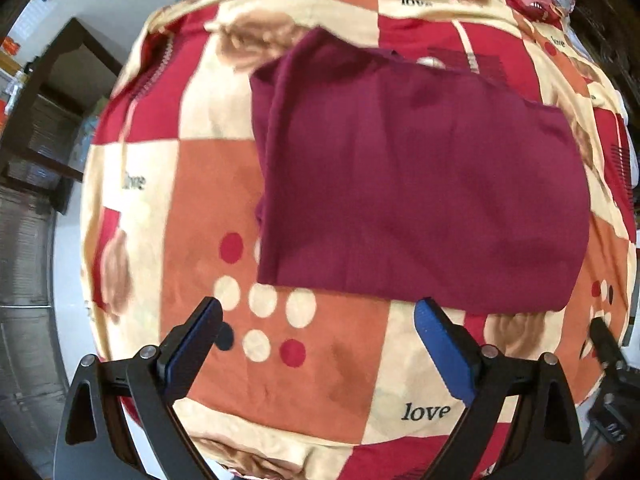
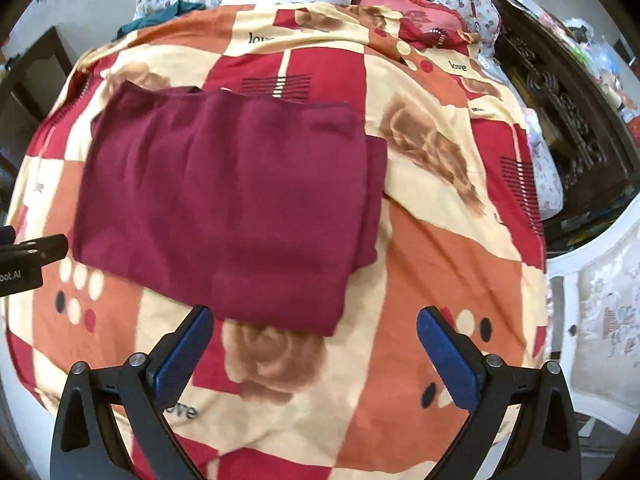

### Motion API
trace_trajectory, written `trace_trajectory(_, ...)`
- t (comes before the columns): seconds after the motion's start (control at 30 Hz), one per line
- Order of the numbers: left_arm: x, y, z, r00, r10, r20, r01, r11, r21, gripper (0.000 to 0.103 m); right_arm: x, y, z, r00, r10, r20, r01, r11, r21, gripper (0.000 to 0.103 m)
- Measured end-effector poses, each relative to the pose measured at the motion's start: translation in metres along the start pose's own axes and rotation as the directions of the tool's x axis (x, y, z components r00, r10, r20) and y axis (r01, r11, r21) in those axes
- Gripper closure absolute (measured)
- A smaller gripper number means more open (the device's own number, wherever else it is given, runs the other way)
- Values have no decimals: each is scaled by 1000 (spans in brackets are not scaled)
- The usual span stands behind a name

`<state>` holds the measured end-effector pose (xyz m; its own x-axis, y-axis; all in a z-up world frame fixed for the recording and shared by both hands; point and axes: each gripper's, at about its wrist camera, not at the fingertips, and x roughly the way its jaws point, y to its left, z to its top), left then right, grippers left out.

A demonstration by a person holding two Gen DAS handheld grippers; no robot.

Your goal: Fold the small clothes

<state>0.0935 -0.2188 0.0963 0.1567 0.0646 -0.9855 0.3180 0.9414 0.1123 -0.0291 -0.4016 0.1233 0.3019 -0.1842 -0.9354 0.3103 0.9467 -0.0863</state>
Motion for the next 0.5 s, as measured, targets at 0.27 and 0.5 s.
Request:
trace_trajectory(0.27, 53, 82, -40, 972, -232, -34, 215, 939, -268, 9, 3, 13, -14, 999, -22, -47, 25, 998, 62, 0)
trace_trajectory(0.5, 32, 122, -53, 966, -142, 216, 183, 966, -184, 11, 21, 20, -25, 1000, -20, 14, 20, 999, 37, 0)
